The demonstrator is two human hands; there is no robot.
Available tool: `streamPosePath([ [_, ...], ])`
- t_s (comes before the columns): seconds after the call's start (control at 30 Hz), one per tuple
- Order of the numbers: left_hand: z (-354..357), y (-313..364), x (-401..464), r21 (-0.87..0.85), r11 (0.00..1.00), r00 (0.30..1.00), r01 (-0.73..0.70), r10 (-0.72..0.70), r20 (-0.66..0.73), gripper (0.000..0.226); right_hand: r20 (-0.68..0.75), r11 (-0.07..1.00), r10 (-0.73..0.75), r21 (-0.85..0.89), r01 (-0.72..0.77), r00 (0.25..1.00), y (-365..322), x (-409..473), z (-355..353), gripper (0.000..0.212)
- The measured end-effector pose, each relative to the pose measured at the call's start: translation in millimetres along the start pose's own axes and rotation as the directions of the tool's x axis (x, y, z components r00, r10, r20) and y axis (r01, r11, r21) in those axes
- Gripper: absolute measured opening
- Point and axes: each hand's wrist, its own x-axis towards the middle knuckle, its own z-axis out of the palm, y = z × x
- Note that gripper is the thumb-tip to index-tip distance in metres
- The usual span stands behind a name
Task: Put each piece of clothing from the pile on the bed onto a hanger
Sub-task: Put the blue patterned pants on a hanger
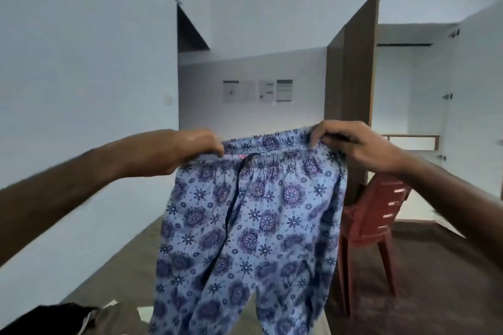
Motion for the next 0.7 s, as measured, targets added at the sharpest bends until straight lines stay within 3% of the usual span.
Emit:
streamPosePath([
  [0.07,-17,-6,6,0.081,0.995,0.998,0.052,-0.053,0.017,0.01,0.0,0.998,0.013,-0.053,-0.013,1.0,7,10,-12,0.025],
  [0.13,-37,-10,12,0.274,0.954,0.993,0.119,-0.111,-0.042,0.018,0.032,0.986,0.062,-0.156,-0.056,0.998,18,27,-24,0.021],
  [0.23,-60,-25,30,0.518,0.778,0.925,0.356,-0.217,-0.311,0.029,0.037,0.912,0.155,-0.389,-0.128,0.987,38,65,-47,0.016],
  [0.3,-76,-30,48,0.441,0.75,0.863,0.493,-0.353,-0.362,0.042,-0.029,0.861,0.182,-0.477,-0.174,0.983,42,93,-65,0.015],
  [0.37,-93,-31,66,0.356,0.759,0.829,0.545,-0.423,-0.366,0.053,-0.089,0.822,0.208,-0.524,-0.224,0.974,37,118,-83,0.01],
  [0.4,-103,-31,72,0.3,0.765,0.808,0.57,-0.457,-0.371,0.053,-0.114,0.788,0.215,-0.567,-0.242,0.97,33,129,-92,0.018],
  [0.53,-130,-35,86,-0.065,0.831,0.738,0.552,-0.524,-0.426,0.033,-0.142,0.696,0.214,-0.672,-0.253,0.967,16,145,-120,0.039],
  [0.63,-148,-39,88,-0.17,0.872,0.69,0.458,-0.47,-0.55,0.028,-0.17,0.832,0.196,-0.493,-0.256,0.966,2,139,-134,0.036],
  [0.7,-161,-40,85,-0.185,0.881,0.683,0.435,-0.457,-0.57,0.026,-0.175,0.966,0.186,-0.146,-0.213,0.967,-7,130,-140,0.031],
])
